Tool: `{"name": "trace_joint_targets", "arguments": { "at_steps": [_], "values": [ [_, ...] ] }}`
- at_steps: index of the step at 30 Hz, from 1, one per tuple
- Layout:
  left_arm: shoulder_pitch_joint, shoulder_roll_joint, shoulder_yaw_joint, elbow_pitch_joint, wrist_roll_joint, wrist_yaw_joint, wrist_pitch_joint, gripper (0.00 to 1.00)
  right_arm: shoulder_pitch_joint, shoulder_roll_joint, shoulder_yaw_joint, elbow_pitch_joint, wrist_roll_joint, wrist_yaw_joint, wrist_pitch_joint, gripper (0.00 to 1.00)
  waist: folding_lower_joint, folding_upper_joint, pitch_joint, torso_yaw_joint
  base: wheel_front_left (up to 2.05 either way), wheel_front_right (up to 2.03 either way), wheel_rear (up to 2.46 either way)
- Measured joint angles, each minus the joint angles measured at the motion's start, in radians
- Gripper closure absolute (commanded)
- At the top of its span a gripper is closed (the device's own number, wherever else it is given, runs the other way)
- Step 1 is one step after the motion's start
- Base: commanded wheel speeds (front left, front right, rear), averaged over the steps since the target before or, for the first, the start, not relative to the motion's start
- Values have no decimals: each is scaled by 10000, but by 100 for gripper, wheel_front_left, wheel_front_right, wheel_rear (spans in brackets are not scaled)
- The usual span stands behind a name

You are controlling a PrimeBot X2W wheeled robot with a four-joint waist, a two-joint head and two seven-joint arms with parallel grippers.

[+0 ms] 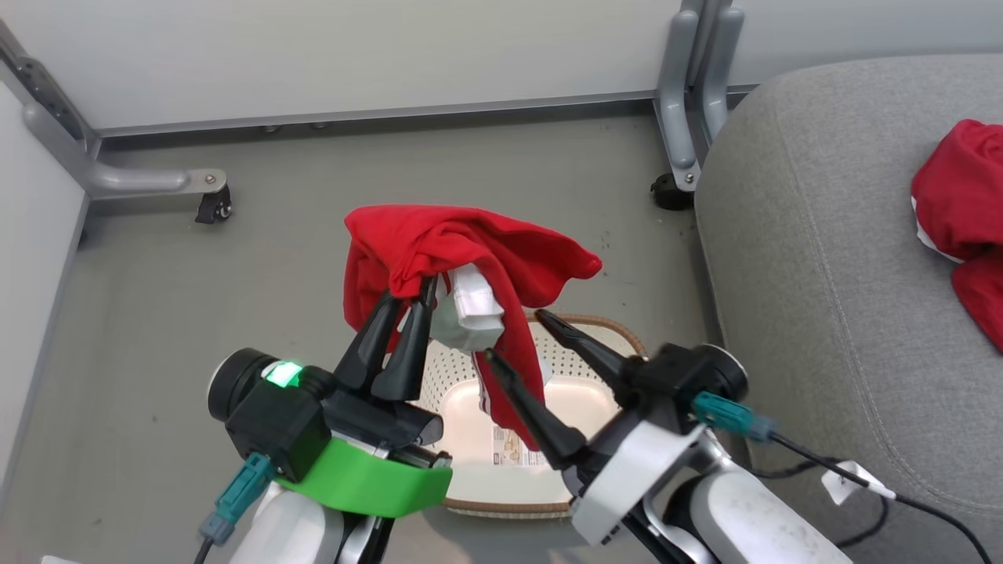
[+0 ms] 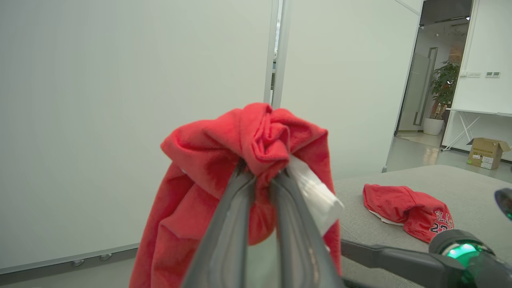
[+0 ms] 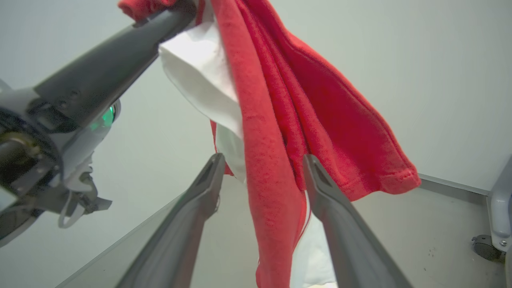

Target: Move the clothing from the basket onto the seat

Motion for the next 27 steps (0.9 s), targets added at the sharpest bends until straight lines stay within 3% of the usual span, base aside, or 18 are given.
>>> {"name": "trace_joint_targets", "arguments": {
  "at_steps": [10, 11, 13, 27],
  "values": [
    [-138, -121, -69, 82, 54, -134, -12, 100, -1907, 61, 1269, 1753, 685, -2, -581, 0, 1, 0, 188, 234, 0, 0, 0],
    [-140, -128, -81, 92, 54, -136, -12, 100, -2076, 94, 1369, 1925, 759, 0, -635, 22, 1, 0, 190, 243, 0, 0, 0],
    [-146, -148, -92, 119, 56, -151, -12, 100, -2306, 136, 1498, 2199, 930, -2, -734, 100, 1, 0, 187, 264, 0, 0, 0],
    [-150, -213, 19, 188, 113, -236, -13, 100, -2971, 125, 2010, 3104, 1530, 0, -1475, 100, 1, 0, 176, 254, 0, 0, 0]
  ]
}}
